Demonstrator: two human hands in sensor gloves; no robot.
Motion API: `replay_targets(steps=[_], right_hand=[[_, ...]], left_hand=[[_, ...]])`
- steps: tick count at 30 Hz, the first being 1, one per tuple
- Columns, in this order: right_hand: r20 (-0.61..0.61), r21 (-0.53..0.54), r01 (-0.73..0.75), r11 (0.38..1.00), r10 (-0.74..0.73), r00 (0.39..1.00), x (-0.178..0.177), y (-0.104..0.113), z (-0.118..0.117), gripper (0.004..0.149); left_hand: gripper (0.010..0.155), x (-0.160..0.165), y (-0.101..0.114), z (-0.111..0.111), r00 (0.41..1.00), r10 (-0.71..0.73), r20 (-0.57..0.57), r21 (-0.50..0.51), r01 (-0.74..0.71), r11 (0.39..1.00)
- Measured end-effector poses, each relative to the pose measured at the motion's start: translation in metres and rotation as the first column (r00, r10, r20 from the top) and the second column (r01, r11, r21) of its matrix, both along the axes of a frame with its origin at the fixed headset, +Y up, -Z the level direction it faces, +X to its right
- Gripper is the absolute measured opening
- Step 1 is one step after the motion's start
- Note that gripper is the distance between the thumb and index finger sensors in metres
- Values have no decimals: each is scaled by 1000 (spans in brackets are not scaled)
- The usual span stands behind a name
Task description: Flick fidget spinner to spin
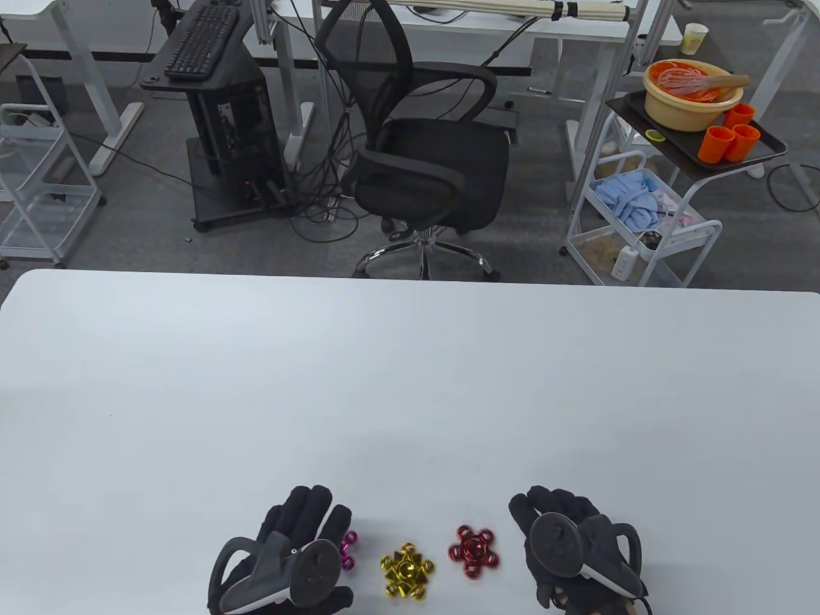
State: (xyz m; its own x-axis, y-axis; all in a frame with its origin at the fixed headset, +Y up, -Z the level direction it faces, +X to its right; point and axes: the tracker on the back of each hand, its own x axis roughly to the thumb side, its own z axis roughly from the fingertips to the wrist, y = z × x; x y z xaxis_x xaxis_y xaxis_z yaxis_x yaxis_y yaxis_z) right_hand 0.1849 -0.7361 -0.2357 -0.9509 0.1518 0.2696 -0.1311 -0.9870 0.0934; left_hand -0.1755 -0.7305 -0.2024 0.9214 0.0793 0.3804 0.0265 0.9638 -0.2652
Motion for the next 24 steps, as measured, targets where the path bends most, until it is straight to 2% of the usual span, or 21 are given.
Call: replay_targets(steps=[5,13,24], right_hand=[[-17,3,-12,1000,12,1000,-9,-1,3,50],[-69,-25,-56,998,55,996,-21,-6,6,51],[-96,-55,-75,996,70,993,-24,-11,6,51]], left_hand=[[97,-12,-14,-1,1000,-20,-7,-48,20,999],[96,-20,-17,-8,999,-24,-49,-54,21,998],[95,-13,-18,-5,999,-42,-23,-44,41,998]])
